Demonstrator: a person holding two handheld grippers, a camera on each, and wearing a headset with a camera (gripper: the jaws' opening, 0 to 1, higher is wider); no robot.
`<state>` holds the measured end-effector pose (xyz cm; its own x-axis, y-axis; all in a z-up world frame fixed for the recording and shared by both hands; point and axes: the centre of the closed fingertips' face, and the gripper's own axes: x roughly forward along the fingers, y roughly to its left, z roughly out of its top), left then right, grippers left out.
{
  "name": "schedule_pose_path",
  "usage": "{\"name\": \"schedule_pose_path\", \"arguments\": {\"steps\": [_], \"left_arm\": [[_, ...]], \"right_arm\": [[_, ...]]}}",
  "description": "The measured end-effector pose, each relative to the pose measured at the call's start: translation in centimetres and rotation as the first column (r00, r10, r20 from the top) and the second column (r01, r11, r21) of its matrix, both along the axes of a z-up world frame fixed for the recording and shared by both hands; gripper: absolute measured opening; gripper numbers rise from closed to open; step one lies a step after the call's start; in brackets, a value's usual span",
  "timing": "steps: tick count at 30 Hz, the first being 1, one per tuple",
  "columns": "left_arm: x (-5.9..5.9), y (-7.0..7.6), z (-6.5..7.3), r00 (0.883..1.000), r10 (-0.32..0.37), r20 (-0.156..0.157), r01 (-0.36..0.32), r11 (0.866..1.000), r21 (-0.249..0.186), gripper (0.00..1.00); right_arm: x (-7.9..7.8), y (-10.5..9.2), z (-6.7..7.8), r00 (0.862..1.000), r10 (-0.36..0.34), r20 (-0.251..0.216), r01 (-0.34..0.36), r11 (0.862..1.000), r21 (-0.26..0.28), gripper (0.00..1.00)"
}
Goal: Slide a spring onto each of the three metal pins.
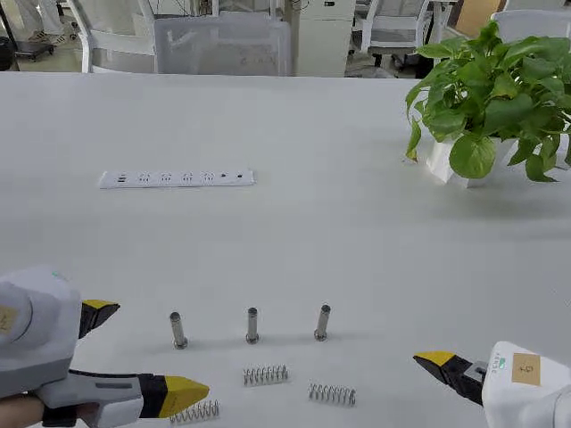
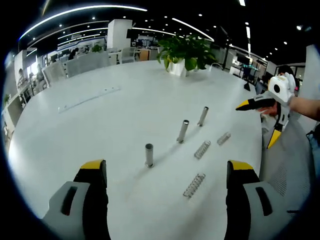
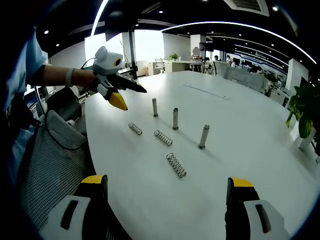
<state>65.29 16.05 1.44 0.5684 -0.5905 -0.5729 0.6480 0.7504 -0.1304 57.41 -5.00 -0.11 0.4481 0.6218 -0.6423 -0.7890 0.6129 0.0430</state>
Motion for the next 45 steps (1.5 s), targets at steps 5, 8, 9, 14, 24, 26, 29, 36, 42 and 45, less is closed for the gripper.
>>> {"name": "schedule_pose_path", "arguments": {"steps": [5,8,9,14,24,26,29,36,42,45], "left_arm": [[-0.7,0.5,-0.5,1.0,0.018,-0.012,-0.018,1.0,-0.011,0.99],[-1.2,0.6,-0.4,1.0,0.025,-0.011,-0.026,0.999,-0.023,0.99],[-1.3,0.6,-0.4,1.0,0.026,-0.009,-0.026,0.999,-0.024,0.99],[-2.2,0.7,-0.3,1.0,0.03,0.004,-0.03,0.999,-0.035,0.99],[-3.9,0.2,-0.5,1.0,-0.003,0.017,0.003,0.999,-0.044,0.99],[-4.1,0.1,-0.6,1.0,-0.017,0.022,0.018,0.999,-0.038,0.97],[-4.4,-0.1,-0.7,0.999,-0.036,0.028,0.037,0.999,-0.032,0.95],[-4.9,-0.2,-1.8,0.997,-0.078,0.017,0.078,0.997,0.005,0.84],[-5.1,-0.8,-2.6,0.988,-0.153,0.017,0.152,0.986,0.073,0.72],[-5.0,-1.0,-3.2,0.982,-0.187,0.01,0.185,0.977,0.102,0.66]], "right_arm": [[0.2,-0.3,0.1,1.0,0.01,0.004,-0.01,1.0,-0.015,0.99],[0.3,-0.5,0.1,1.0,0.017,0.005,-0.017,0.999,-0.027,0.99],[0.3,-0.6,0.1,1.0,0.019,0.005,-0.019,0.999,-0.03,0.99],[0.3,-0.7,0.0,1.0,0.027,0.006,-0.027,0.999,-0.041,0.99],[0.1,-0.4,0.1,0.999,0.037,0.009,-0.037,0.998,-0.042,0.99],[0.2,-0.4,0.1,0.999,0.036,0.01,-0.035,0.999,-0.04,0.99],[0.2,-0.4,0.1,0.999,0.035,0.009,-0.035,0.999,-0.042,0.99],[0.0,-0.4,-0.2,0.999,0.035,0.003,-0.035,0.998,-0.043,0.99],[-0.2,-0.6,-0.2,1.0,0.03,-0.001,-0.03,0.999,-0.044,0.99],[-0.2,-0.7,-0.2,1.0,0.025,-0.003,-0.025,0.999,-0.043,0.99]]}}
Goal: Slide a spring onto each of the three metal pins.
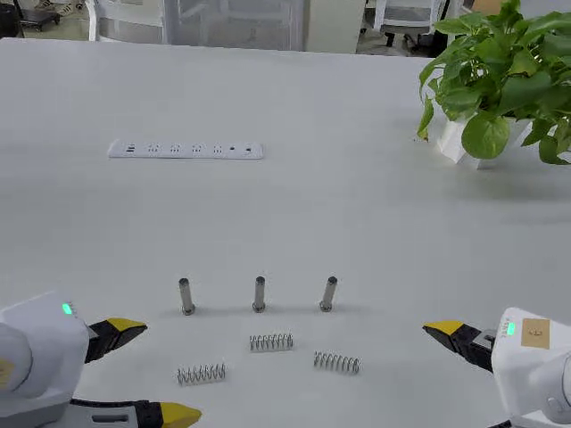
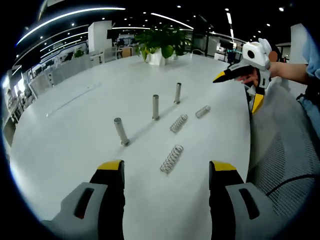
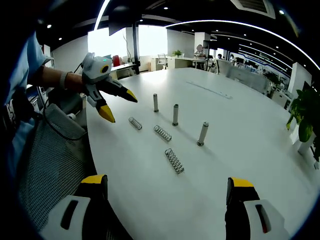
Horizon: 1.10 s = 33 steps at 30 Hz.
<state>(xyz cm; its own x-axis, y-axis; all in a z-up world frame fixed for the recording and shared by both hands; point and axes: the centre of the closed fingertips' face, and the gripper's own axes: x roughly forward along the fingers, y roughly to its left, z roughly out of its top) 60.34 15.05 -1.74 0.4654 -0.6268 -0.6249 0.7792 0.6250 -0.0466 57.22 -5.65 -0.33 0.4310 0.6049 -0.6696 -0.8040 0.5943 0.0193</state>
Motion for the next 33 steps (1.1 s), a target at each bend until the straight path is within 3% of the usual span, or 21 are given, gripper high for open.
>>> {"name": "schedule_pose_path", "arguments": {"steps": [12,16,24,27,33], "left_arm": [[0.6,-0.8,-1.4,0.992,-0.12,-0.024,0.122,0.986,0.114,0.38],[0.6,-0.8,-2.0,0.985,-0.17,-0.033,0.173,0.971,0.167,0.31],[0.6,-0.9,-2.5,0.974,-0.22,-0.06,0.227,0.95,0.214,0.19],[0.6,-0.9,-2.8,0.97,-0.226,-0.086,0.239,0.944,0.226,0.16],[0.2,-0.9,-3.5,0.954,-0.278,-0.114,0.3,0.91,0.286,0.1]], "right_arm": [[-0.3,-0.3,-0.1,1.0,-0.019,-0.006,0.019,1.0,0.007,0.99],[-0.4,-0.3,-0.2,1.0,-0.027,-0.006,0.027,1.0,0.01,0.99],[-0.5,-0.4,-0.2,0.999,-0.036,-0.007,0.036,0.999,0.014,0.99],[-0.5,-0.5,-0.2,0.999,-0.041,-0.005,0.041,0.999,0.017,0.99],[-0.5,-0.6,-0.2,0.999,-0.048,-0.003,0.048,0.999,0.019,0.99]]}}
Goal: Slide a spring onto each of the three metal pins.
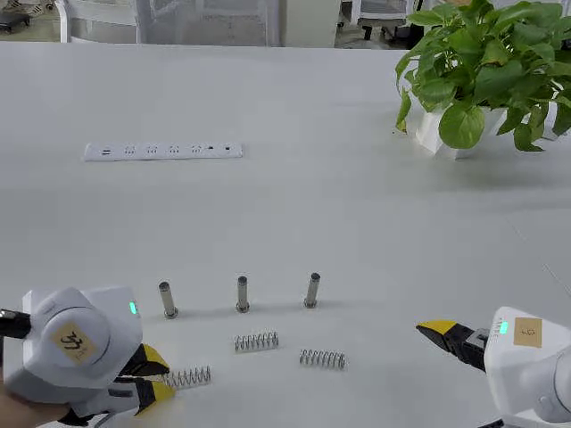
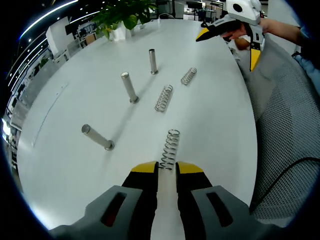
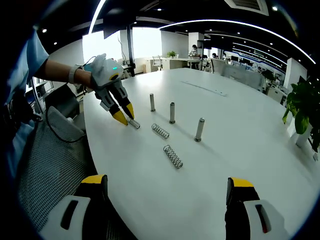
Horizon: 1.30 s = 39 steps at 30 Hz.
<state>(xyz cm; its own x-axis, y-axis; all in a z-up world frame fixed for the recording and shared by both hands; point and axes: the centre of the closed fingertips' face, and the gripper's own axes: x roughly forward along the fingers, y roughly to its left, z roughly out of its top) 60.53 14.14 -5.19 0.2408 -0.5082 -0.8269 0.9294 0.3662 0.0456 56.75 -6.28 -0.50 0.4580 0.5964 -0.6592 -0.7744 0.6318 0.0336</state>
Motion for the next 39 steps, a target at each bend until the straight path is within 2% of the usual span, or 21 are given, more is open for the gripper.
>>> {"name": "schedule_pose_path", "arguments": {"steps": [4,8,12,17,21,22,26,32,36,39], "left_arm": [[0.07,-0.19,0.04,1.0,-0.011,-0.006,0.011,1.0,0.01,0.09],[-0.1,-0.29,-0.01,0.999,-0.039,-0.005,0.039,0.998,0.046,0.08],[0.02,-0.29,-0.14,0.999,-0.033,-0.038,0.036,0.996,0.078,0.08],[-0.25,-0.48,-0.25,0.996,-0.079,-0.045,0.085,0.984,0.155,0.07],[-0.11,-0.35,-0.27,0.996,-0.06,-0.068,0.071,0.983,0.167,0.07],[-0.1,-0.27,-0.28,0.996,-0.05,-0.075,0.062,0.984,0.165,0.07],[-0.25,-0.13,-0.26,0.996,-0.049,-0.069,0.059,0.987,0.151,0.07],[-0.01,-0.05,-0.18,0.996,0.043,-0.075,-0.039,0.998,0.054,0.07],[0.14,-0.04,-0.1,0.989,0.115,-0.094,-0.116,0.993,-0.007,0.07],[0.35,0.04,-0.01,0.978,0.178,-0.107,-0.184,0.982,-0.052,0.07]], "right_arm": [[0.01,-0.02,-0.03,1.0,-0.004,0.0,0.004,1.0,0.001,0.99],[-0.01,-0.02,-0.07,1.0,-0.007,0.0,0.007,1.0,0.005,0.99],[-0.1,0.04,-0.17,1.0,-0.007,-0.001,0.007,1.0,0.008,0.99],[-0.16,0.12,-0.23,1.0,-0.006,-0.001,0.006,1.0,0.013,0.99],[-0.19,0.25,-0.27,1.0,-0.007,-0.001,0.007,1.0,0.017,0.99],[-0.25,0.34,-0.26,1.0,-0.006,-0.001,0.006,1.0,0.018,0.99],[-0.36,0.46,-0.21,1.0,-0.007,0.0,0.007,1.0,0.024,0.99],[-0.43,0.25,-0.1,1.0,-0.016,0.002,0.016,0.999,0.028,0.99],[-0.54,0.34,-0.12,1.0,-0.014,0.0,0.014,1.0,0.027,0.98],[-0.58,0.54,-0.1,1.0,-0.011,-0.002,0.011,1.0,0.028,0.98]]}}
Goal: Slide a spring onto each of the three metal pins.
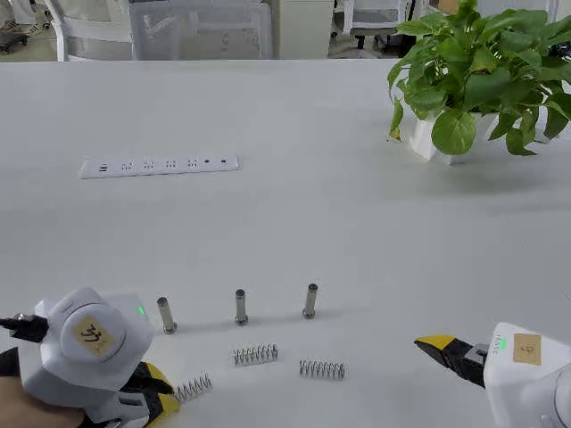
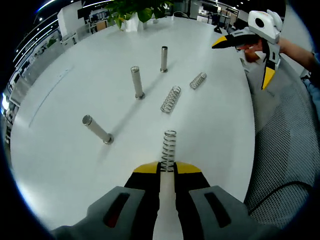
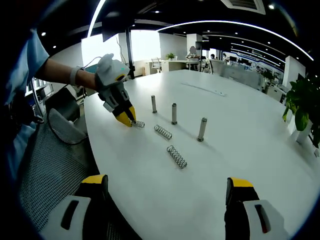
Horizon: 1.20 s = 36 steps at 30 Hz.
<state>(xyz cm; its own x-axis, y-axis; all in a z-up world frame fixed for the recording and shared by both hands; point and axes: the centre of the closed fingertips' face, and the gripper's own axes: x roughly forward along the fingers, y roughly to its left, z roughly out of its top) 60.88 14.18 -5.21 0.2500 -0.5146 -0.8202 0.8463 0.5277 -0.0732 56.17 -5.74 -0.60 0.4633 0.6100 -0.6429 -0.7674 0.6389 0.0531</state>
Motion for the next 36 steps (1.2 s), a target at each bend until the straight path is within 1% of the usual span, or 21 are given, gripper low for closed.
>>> {"name": "schedule_pose_path", "arguments": {"steps": [2,5,6,8,9,10,11,12,13,15,17,18,20,21,23,25,28,30,32,33,36], "left_arm": [[0.2,0.2,0.1,0.999,0.043,-0.008,-0.043,0.999,-0.028,0.07],[0.3,-0.1,0.7,0.996,0.092,-0.009,-0.092,0.992,-0.086,0.07],[0.4,-0.3,1.1,0.993,0.119,-0.013,-0.12,0.986,-0.114,0.07],[0.4,-0.9,1.9,0.99,0.138,-0.013,-0.138,0.977,-0.16,0.07],[0.3,-1.1,2.1,0.991,0.13,-0.013,-0.13,0.977,-0.166,0.07],[0.2,-1.4,2.4,0.993,0.121,-0.007,-0.12,0.978,-0.172,0.07],[0.1,-1.9,2.7,0.993,0.118,0.007,-0.115,0.976,-0.183,0.07],[0.0,-2.2,3.0,0.993,0.117,0.012,-0.112,0.975,-0.191,0.07],[-0.1,-2.9,3.5,0.993,0.114,0.017,-0.108,0.972,-0.21,0.07],[-0.2,-3.7,4.1,0.994,0.108,0.033,-0.098,0.967,-0.235,0.07],[-0.3,-4.6,4.7,0.993,0.11,0.043,-0.095,0.959,-0.266,0.07],[-0.4,-5.1,5.1,0.993,0.112,0.049,-0.093,0.953,-0.287,0.07],[-0.5,-5.7,5.5,0.991,0.119,0.053,-0.097,0.946,-0.31,0.07],[-0.6,-6.1,5.7,0.99,0.128,0.052,-0.105,0.939,-0.327,0.07],[-0.9,-6.8,6.0,0.989,0.143,0.033,-0.122,0.926,-0.358,0.07],[-1.2,-7.1,6.0,0.989,0.146,0.036,-0.122,0.922,-0.369,0.07],[-1.6,-8.0,6.3,0.987,0.162,0.025,-0.138,0.903,-0.408,0.07],[-1.8,-8.3,6.3,0.986,0.165,0.026,-0.14,0.897,-0.42,0.07],[-2.1,-8.7,6.5,0.986,0.167,0.018,-0.142,0.889,-0.436,0.07],[-2.3,-9.1,6.7,0.986,0.165,0.016,-0.14,0.881,-0.453,0.07],[-2.7,-9.6,6.8,0.987,0.159,0.017,-0.132,0.873,-0.47,0.07]], "right_arm": [[0.0,0.3,0.1,1.0,0.001,-0.002,-0.001,1.0,0.01,0.98],[0.1,0.5,0.3,1.0,0.002,-0.002,-0.002,1.0,0.017,0.97],[0.2,0.7,0.4,1.0,0.001,-0.002,-0.001,1.0,0.023,0.97],[0.3,1.0,0.6,1.0,-0.006,-0.01,0.006,0.999,0.048,0.97],[0.4,1.1,0.7,1.0,-0.012,-0.015,0.013,0.998,0.062,0.96],[0.4,1.2,0.7,1.0,-0.016,-0.022,0.018,0.997,0.079,0.96],[0.4,1.4,0.8,0.999,-0.023,-0.035,0.027,0.995,0.1,0.96],[0.5,1.5,0.9,0.999,-0.025,-0.037,0.029,0.994,0.108,0.95],[0.5,1.7,0.9,0.999,-0.027,-0.037,0.031,0.992,0.119,0.95],[0.5,1.9,1.1,0.999,-0.03,-0.042,0.035,0.991,0.132,0.95],[0.6,2.2,1.4,0.998,-0.035,-0.045,0.041,0.987,0.155,0.94],[0.7,2.4,1.8,0.998,-0.043,-0.05,0.052,0.982,0.183,0.94],[0.9,2.7,2.3,0.996,-0.059,-0.06,0.071,0.972,0.224,0.93],[1.1,2.7,2.5,0.996,-0.064,-0.066,0.078,0.967,0.244,0.92],[1.3,2.8,2.9,0.995,-0.072,-0.07,0.088,0.96,0.267,0.89],[1.4,2.8,3.2,0.994,-0.079,-0.078,0.098,0.952,0.289,0.88],[1.7,3.1,3.9,0.992,-0.09,-0.093,0.117,0.934,0.338,0.84],[1.9,3.4,4.1,0.991,-0.091,-0.102,0.122,0.925,0.36,0.81],[2.0,3.7,4.3,0.989,-0.088,-0.116,0.126,0.916,0.382,0.78],[2.1,4.0,4.5,0.989,-0.085,-0.124,0.128,0.908,0.4,0.76],[2.1,4.8,5.1,0.987,-0.075,-0.144,0.132,0.885,0.446,0.69]]}}
